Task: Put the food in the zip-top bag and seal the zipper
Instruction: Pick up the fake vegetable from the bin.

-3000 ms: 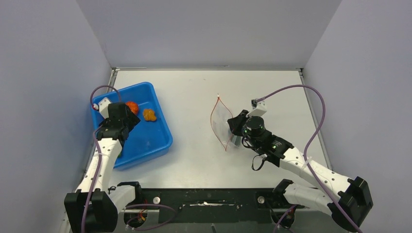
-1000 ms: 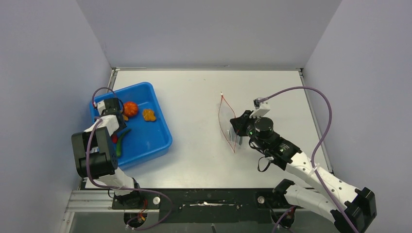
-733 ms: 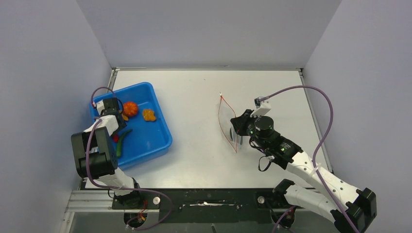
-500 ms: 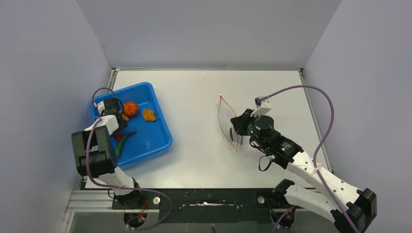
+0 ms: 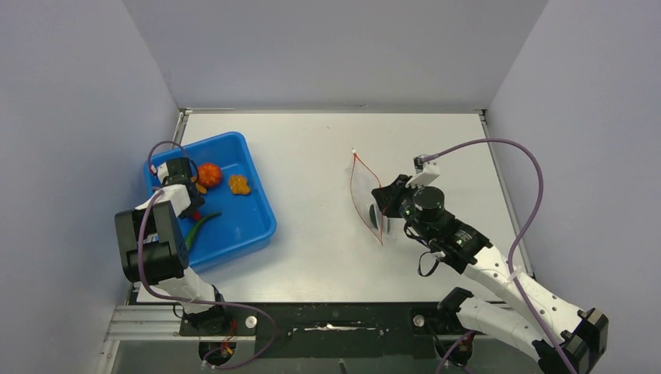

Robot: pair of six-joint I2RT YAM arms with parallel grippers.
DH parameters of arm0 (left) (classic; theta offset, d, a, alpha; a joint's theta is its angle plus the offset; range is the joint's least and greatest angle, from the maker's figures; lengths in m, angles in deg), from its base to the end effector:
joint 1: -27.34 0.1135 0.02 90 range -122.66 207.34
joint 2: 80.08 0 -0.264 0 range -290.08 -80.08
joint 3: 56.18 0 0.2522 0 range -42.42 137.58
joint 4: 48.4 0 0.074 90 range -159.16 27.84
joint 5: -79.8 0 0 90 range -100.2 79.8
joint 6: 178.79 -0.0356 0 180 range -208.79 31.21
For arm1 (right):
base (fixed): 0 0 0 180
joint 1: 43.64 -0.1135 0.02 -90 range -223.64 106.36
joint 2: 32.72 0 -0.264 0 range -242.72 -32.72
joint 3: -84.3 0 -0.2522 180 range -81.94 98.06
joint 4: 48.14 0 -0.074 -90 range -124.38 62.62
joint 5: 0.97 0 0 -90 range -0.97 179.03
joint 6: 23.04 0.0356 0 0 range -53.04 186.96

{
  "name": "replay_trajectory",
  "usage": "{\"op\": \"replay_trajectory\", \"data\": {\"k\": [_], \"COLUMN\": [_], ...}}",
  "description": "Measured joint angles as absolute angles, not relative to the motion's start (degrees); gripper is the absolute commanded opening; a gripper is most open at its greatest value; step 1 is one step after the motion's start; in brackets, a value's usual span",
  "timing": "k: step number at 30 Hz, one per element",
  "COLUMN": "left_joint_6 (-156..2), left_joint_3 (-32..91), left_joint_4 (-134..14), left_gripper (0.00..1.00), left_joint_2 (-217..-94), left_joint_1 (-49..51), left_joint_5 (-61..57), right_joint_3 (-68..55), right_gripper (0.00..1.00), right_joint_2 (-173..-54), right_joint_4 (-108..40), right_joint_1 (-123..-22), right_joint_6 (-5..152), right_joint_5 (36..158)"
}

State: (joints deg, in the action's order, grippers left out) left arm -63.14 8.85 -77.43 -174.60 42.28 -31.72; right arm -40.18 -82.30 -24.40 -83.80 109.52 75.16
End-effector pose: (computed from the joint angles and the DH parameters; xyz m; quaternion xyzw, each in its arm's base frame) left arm 0.3022 0.0942 0.1612 -0.3755 0.8693 0.1540 0.2821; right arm 0.1607 0.1244 0.3074 0.0879 0.8004 0.3133 0.5035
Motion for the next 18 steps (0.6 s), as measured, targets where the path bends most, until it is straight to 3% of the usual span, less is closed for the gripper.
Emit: {"op": "replay_trajectory", "data": {"k": [9, 18], "left_joint_6": [-62.4, -60.8], "left_joint_3": [8.1, 5.9], "left_joint_4": [-78.9, -76.5], "left_gripper": [0.14, 0.14], "left_joint_2": [-171.0, -159.7], "left_joint_1": [42.0, 41.9], "left_joint_5": [-31.3, -32.4], "right_joint_3": [-40.2, -40.2], "right_gripper": [0.0, 0.0], "right_joint_2": [-81.4, -80.4], "right_joint_4": [-24.0, -22.0], "right_joint_1": [-83.8, -83.8], "right_joint_6": [109.4, 108.8], "right_joint_5": [75.1, 74.9]}}
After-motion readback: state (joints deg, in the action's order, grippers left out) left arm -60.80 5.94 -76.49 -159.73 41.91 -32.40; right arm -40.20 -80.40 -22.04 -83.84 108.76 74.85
